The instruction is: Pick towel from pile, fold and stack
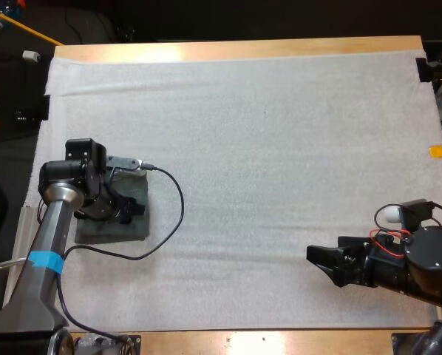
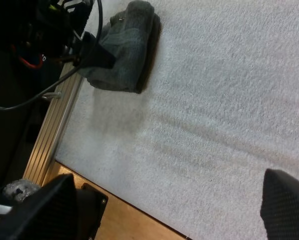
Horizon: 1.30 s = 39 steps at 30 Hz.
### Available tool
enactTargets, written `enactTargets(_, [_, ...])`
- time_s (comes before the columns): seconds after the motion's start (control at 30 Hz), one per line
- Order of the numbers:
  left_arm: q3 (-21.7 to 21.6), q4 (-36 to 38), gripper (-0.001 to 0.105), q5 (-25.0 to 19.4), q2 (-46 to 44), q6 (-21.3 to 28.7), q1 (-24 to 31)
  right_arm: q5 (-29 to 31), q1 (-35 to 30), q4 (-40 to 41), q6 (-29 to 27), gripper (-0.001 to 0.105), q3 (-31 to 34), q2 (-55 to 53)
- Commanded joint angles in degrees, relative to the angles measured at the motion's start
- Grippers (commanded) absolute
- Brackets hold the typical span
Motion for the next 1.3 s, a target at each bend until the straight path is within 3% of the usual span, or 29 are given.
enactTargets(0.0, [0.5, -1.1, 0.064, 0.6, 0.6, -0.5, 0.6, -0.7, 0.0, -0.4, -0.2, 0.072, -0.4, -0.1])
enactTargets(0.5, [1.5, -1.9, 0.064, 1.7, 10.2, -2.3, 1.3, -0.7, 0.0, -0.4, -0.2, 0.072, -0.4, -0.1])
enactTargets(0.83, [-4.3, -2.5, 0.064, 1.7, 6.4, -2.7, 1.3, -0.7, 0.0, -0.4, -0.2, 0.072, -0.4, -0.1])
enactTargets(0.93, [-6.1, -4.0, 0.064, 1.7, 6.1, -2.8, 1.3, -0.7, 0.0, -0.4, -0.2, 0.072, -0.4, -0.1])
enactTargets(1.27, [-6.2, -13.5, 0.064, 3.0, 8.3, -4.5, 1.3, -0.7, 0.0, -0.4, -0.2, 0.072, -0.4, -0.1])
